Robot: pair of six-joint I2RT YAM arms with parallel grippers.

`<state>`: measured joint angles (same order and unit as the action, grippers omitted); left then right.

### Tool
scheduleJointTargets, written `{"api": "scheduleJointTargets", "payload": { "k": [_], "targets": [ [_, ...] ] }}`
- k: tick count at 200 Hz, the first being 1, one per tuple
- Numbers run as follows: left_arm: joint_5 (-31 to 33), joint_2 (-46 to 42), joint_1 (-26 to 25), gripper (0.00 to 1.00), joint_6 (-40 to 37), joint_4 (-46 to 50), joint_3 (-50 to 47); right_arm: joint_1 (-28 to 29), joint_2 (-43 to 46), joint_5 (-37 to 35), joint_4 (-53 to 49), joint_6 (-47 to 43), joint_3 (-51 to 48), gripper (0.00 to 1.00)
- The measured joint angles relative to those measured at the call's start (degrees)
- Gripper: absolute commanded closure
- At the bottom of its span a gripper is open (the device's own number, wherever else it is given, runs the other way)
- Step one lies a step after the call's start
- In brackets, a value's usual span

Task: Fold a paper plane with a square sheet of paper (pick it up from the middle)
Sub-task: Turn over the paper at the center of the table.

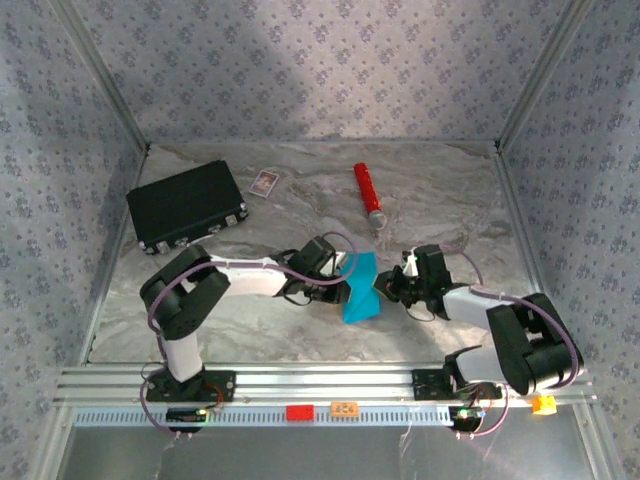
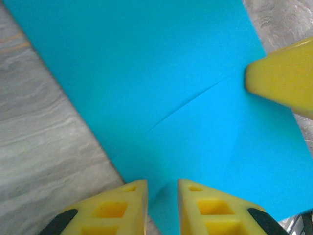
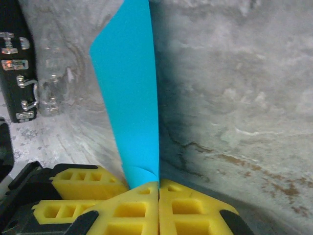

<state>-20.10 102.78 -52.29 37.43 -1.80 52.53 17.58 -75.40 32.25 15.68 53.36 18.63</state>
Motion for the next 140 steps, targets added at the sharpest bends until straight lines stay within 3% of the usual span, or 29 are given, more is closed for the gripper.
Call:
{"api": "scheduleJointTargets", "payload": {
  "k": [40, 77, 140],
  "targets": [
    [3.85, -5.66, 0.00, 0.74, -0.02, -0.42, -1.90, 0.09, 4.85, -1.01, -2.95, -1.97, 0.28, 0.94],
    [9.81, -12.52, 0.04, 0.72, 0.00, -0.39, -4.48, 2.08, 10.67, -4.74, -11.56, -6.03, 3.32, 0.95],
    [22.21, -24.57, 1.05, 0.60, 2.40, -0.31, -12.55, 10.23, 16.72, -20.24, -31.89, -15.82, 16.72, 0.97]
  ]
}}
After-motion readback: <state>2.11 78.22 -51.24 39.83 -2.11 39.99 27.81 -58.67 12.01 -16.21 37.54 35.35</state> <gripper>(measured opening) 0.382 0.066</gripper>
